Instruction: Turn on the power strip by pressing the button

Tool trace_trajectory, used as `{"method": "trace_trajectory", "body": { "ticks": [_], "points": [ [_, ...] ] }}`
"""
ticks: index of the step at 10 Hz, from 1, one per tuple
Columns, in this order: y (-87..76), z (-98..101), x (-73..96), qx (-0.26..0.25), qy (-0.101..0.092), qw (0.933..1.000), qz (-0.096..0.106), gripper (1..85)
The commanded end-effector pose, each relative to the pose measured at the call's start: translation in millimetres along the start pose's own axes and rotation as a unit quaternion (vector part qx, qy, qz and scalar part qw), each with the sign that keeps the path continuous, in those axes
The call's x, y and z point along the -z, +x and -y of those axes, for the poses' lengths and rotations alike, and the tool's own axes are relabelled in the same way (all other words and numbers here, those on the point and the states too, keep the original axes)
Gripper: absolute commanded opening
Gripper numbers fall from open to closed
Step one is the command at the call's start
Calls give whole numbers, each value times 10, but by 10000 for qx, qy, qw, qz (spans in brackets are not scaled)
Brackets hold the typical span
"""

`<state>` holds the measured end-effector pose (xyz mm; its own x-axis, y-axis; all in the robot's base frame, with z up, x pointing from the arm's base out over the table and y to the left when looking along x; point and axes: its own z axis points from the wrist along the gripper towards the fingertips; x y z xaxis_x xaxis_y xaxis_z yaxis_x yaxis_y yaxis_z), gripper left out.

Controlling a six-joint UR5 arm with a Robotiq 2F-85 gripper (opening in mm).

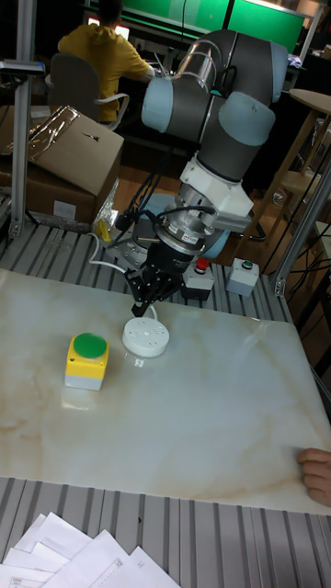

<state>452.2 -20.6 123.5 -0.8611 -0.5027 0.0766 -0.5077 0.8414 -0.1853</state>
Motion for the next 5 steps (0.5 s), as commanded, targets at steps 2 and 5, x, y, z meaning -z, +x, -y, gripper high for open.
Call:
{"method": "trace_trajectory", "body": {
  "ticks": [2, 5],
  "points": [
    [204, -404, -139, 25, -388, 9991, -188, 10],
    [167, -342, -120, 116, -306, 9993, -181, 10]
  ]
}}
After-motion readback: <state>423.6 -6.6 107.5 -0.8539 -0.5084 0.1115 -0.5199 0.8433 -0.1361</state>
